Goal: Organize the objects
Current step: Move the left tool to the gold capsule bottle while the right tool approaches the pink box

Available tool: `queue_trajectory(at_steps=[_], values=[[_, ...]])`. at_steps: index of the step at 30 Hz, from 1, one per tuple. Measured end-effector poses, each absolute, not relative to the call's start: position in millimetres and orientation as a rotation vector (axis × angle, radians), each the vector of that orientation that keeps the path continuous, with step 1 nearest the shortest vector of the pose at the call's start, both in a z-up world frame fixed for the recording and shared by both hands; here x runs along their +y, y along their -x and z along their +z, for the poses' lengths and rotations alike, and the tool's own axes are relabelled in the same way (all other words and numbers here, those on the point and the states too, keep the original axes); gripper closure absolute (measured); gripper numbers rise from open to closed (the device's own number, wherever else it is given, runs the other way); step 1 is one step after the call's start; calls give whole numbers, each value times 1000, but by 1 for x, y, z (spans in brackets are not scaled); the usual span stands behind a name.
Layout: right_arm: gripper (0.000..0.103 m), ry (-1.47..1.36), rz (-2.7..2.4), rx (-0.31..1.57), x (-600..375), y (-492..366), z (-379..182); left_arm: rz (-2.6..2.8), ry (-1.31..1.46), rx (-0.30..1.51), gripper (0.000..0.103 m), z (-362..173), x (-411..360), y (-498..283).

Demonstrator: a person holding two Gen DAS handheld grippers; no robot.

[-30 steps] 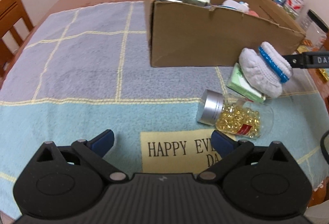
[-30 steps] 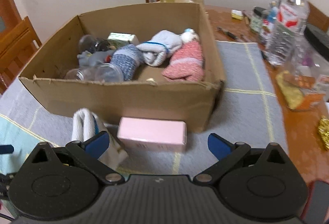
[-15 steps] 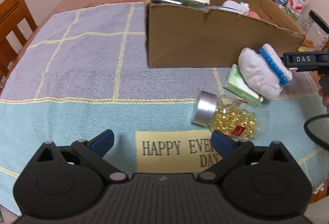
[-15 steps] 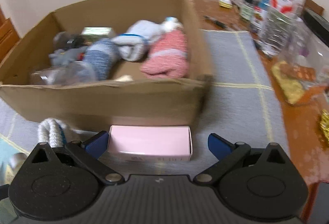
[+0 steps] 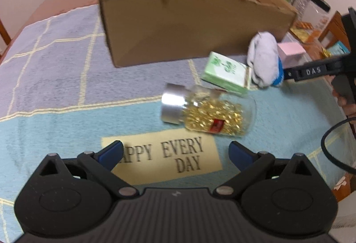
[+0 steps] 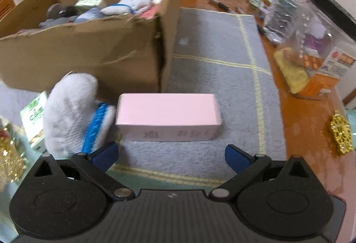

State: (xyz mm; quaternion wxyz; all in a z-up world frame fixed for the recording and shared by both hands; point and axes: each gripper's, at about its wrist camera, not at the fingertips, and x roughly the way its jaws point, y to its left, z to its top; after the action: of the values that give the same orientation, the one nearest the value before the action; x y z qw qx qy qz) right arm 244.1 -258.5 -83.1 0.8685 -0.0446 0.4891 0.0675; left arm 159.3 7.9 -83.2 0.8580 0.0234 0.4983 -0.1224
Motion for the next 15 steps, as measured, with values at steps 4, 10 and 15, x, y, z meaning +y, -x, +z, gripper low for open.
queue_trajectory(at_steps=[4,10,15], values=[[0,110,179,983,-261,-235,-85,-260,-66,1041,2,-93,-5,-156],[0,116,195,958,-264,-235,-88,-235,-123,975,1,-99,-23,-153],[0,118,200,963,-265,-236,-88,-234,-118,954,1,-100,-36,-159]])
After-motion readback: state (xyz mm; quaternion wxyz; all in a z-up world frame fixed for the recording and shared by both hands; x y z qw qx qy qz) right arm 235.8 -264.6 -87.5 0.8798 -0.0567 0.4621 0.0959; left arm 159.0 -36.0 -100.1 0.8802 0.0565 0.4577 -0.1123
